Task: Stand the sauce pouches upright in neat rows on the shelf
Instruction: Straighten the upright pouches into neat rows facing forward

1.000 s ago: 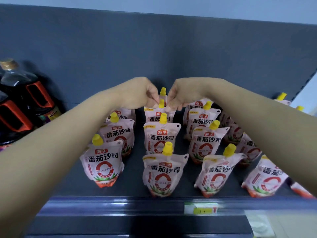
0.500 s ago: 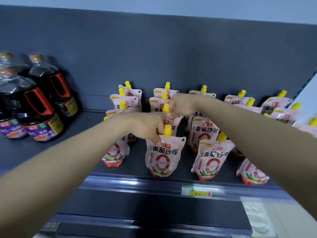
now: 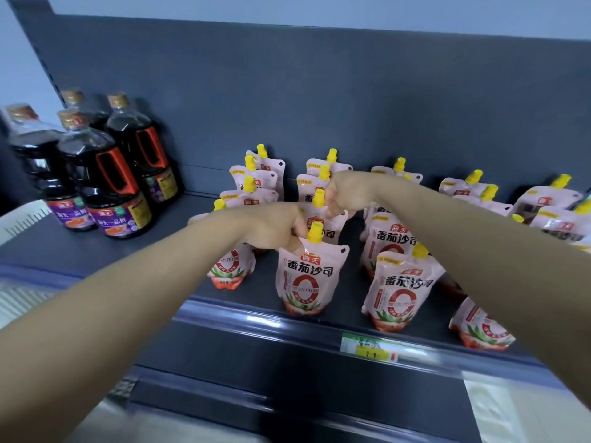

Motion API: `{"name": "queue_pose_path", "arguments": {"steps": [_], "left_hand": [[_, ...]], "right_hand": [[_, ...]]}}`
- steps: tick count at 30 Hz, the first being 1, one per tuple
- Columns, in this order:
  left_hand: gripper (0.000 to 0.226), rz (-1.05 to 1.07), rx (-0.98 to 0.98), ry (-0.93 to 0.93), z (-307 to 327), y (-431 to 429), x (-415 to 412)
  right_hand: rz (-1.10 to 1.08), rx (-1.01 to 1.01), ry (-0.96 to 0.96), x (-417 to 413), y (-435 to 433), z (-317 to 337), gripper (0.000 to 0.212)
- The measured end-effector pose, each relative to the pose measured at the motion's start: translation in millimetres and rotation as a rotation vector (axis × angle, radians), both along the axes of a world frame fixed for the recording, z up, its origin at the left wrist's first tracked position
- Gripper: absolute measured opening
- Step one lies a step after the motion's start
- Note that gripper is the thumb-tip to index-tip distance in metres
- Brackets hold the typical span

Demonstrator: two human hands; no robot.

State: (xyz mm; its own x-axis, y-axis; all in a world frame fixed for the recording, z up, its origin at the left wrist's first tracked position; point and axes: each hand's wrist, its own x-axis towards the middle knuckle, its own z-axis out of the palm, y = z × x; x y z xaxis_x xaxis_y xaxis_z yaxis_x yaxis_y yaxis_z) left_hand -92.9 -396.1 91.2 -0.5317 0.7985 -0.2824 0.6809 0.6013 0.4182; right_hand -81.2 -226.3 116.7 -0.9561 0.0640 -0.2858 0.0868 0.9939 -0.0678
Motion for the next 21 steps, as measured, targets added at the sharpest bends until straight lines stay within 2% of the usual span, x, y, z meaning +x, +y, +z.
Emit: {"name": "queue_pose_path", "arguments": {"steps": [3,6,10,12,14,16,18,21], "left_hand": [[0.007,0.051,0.088,-0.049,7.6,-9.2,2.2],[0.019,0.137,0.241,-0.035,24.2,-28.3,-7.1],[0.016,0.263,0.397,0.128,45.0,-65.3,-25.7],[0.026,0.329,0.375,0.130,47.0,-84.0,-38.2],[0.048,0.352,0.235,0.116,40.9,-99.6,-48.2],[0.055,0.329,0.120,0.088,26.4,-108.7,-55.1],[0.044,0.300,0.104,0.040,7.3,-113.8,-62.1],[0.012,0.225,0.122,0.046,-14.6,-117.8,-73.6]], "right_hand": [[-0.009,-0.063,-0.007,1.2,0.4,6.1,0.027],[0.024,-0.113,-0.005,2.4,2.5,17.7,0.028],[0.073,-0.125,0.176,-3.2,-5.6,35.0,0.026],[0.096,-0.155,0.229,-11.1,-20.2,36.6,0.025],[0.124,-0.181,0.237,-22.4,-39.0,32.9,0.027],[0.150,-0.178,0.234,-37.2,-58.4,25.8,0.031],[0.160,-0.149,0.193,-53.0,-76.2,16.6,0.039],[0.164,-0.080,0.119,-73.7,-96.3,3.7,0.044]]}}
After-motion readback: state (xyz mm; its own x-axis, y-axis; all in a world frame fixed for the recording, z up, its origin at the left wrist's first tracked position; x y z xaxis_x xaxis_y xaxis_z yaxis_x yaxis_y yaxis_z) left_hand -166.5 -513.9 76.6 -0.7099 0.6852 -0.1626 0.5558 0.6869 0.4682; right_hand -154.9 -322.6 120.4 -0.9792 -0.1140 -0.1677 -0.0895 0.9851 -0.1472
